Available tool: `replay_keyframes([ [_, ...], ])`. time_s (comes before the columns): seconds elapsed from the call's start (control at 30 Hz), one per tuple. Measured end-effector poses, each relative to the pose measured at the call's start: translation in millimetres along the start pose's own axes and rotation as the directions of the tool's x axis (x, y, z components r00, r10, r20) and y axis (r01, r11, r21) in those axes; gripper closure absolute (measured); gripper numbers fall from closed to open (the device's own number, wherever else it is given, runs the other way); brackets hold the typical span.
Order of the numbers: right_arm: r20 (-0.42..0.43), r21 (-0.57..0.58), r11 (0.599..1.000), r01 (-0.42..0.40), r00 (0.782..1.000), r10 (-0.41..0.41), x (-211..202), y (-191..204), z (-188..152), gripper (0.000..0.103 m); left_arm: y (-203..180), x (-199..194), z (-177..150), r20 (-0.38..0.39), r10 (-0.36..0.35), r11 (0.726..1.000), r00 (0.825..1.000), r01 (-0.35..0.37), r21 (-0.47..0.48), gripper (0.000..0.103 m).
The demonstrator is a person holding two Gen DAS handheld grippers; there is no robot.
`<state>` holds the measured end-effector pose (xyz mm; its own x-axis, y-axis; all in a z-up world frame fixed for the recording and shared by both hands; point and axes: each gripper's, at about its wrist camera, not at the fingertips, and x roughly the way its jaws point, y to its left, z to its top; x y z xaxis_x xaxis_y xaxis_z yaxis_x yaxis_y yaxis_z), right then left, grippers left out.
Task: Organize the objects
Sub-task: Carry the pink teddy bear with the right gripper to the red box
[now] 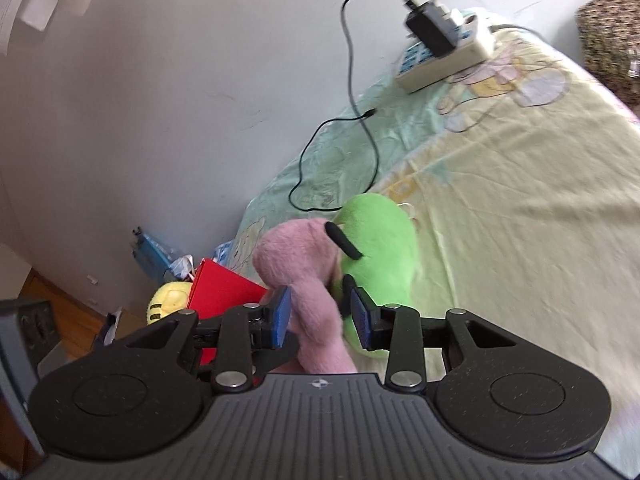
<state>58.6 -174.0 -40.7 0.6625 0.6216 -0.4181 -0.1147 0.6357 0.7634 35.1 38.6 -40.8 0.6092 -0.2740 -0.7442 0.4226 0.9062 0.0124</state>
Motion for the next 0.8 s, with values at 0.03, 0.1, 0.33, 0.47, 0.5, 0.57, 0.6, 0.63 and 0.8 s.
replay_keyframes([
  [0.03, -0.015, -0.013, 1.0, -0.016, 1.0, 0.016, 5.1, 0.8, 1.2, 0.065, 2.8, 6.2, 0.2, -0.005, -0.013, 1.0, 1.0, 0.013, -0.007, 0.005],
  [0.1, -0.033, -0.037, 0.999, -0.031, 0.999, 0.03, 13.9, 3.8, 1.6, 0.065, 7.5, 18.2, -0.7, -0.019, -0.027, 1.0, 0.999, 0.027, -0.01, 0.005],
  [0.33, -0.055, -0.054, 0.998, -0.021, 0.998, 0.019, 41.3, 2.6, 4.6, 0.06, 9.5, 37.6, -1.9, -0.021, -0.078, 0.997, 0.997, 0.078, 0.023, 0.004],
  [0.47, -0.06, -0.058, 0.997, -0.044, 0.997, 0.04, 47.1, 2.5, 3.4, 0.061, 11.1, 40.7, -5.9, -0.019, -0.087, 0.996, 0.996, 0.088, 0.027, 0.007],
  [0.5, -0.074, -0.06, 0.997, -0.047, 0.996, 0.042, 49.2, 3.8, 2.6, 0.061, 10.2, 41.4, -6.7, -0.025, -0.094, 0.995, 0.995, 0.094, 0.028, 0.007],
  [0.57, -0.091, -0.102, 0.994, -0.039, 0.995, 0.03, 51.4, 10.5, -1.2, 0.065, 6.9, 41.2, -9.9, -0.026, -0.08, 0.996, 0.997, 0.08, 0.037, 0.008],
  [0.6, -0.092, -0.113, 0.993, -0.037, 0.995, 0.027, 50.8, 13.1, -3.6, 0.067, 6.1, 40.8, -11.6, -0.028, -0.075, 0.996, 0.997, 0.076, 0.038, 0.008],
  [0.63, -0.092, -0.116, 0.993, -0.038, 0.995, 0.027, 49.4, 14.7, -5.6, 0.067, 7.4, 39.9, -12.8, -0.033, -0.078, 0.996, 0.996, 0.079, 0.03, 0.009],
  [0.8, -0.091, -0.109, 0.993, -0.035, 0.996, 0.025, 32.3, 18.7, -16.6, 0.071, 15.1, 25.1, -22.4, -0.06, -0.148, 0.989, 0.987, 0.147, -0.028, 0.013],
])
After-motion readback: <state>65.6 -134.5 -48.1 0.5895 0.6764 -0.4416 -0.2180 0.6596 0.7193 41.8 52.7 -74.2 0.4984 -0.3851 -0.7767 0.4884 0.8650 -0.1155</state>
